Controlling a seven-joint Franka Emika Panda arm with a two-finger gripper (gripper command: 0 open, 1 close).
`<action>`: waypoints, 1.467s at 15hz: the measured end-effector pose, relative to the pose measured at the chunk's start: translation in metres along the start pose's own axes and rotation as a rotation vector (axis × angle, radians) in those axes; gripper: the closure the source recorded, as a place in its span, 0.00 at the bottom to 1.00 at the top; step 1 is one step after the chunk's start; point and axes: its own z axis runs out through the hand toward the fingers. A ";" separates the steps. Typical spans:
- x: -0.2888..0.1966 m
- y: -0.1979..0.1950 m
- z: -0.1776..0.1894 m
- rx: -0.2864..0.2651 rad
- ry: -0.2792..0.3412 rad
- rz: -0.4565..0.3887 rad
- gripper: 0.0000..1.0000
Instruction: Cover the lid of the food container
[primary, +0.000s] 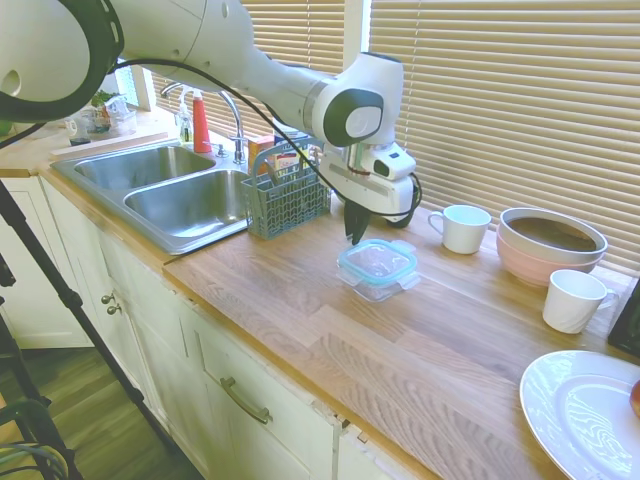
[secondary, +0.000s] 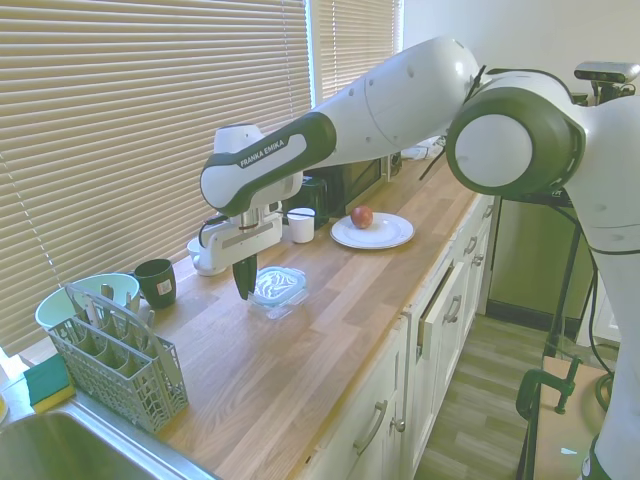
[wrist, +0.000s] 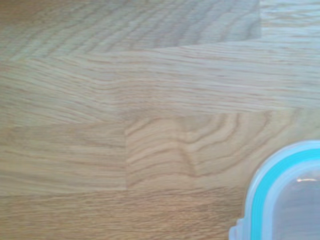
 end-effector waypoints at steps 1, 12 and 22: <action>0.001 0.001 0.000 0.002 -0.002 0.004 0.00; 0.008 0.008 -0.015 0.047 0.011 -0.022 0.00; -0.062 0.127 -0.082 0.041 0.035 -0.068 0.00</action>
